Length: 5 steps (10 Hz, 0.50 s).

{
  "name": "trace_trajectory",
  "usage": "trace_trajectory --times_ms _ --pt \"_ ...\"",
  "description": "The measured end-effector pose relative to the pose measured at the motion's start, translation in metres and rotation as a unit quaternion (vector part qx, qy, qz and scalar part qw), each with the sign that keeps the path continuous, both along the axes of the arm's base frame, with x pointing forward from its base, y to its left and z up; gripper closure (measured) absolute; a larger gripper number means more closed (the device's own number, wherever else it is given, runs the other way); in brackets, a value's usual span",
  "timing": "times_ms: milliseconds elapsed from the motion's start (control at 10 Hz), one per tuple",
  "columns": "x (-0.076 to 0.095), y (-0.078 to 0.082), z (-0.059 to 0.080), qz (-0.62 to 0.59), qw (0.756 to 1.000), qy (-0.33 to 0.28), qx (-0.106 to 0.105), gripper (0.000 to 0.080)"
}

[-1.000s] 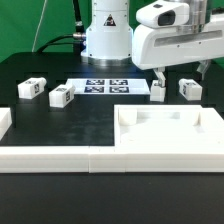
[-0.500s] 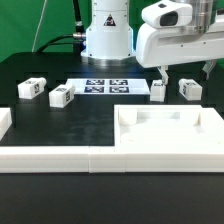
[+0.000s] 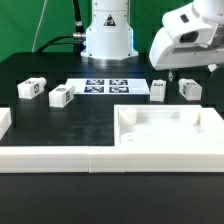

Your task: Assemble one leg

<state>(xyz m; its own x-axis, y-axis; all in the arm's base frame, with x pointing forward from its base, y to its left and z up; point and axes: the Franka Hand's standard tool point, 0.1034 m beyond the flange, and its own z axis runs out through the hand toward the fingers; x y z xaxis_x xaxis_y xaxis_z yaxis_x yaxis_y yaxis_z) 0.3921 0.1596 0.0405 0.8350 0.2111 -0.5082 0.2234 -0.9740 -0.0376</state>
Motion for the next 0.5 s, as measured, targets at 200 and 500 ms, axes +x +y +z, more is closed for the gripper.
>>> trace_trajectory --times_ms 200,500 --pt "-0.007 -0.001 -0.007 -0.004 0.997 0.070 -0.022 0.0150" --pt "-0.015 0.001 -0.017 -0.005 0.976 0.207 -0.061 0.0150"
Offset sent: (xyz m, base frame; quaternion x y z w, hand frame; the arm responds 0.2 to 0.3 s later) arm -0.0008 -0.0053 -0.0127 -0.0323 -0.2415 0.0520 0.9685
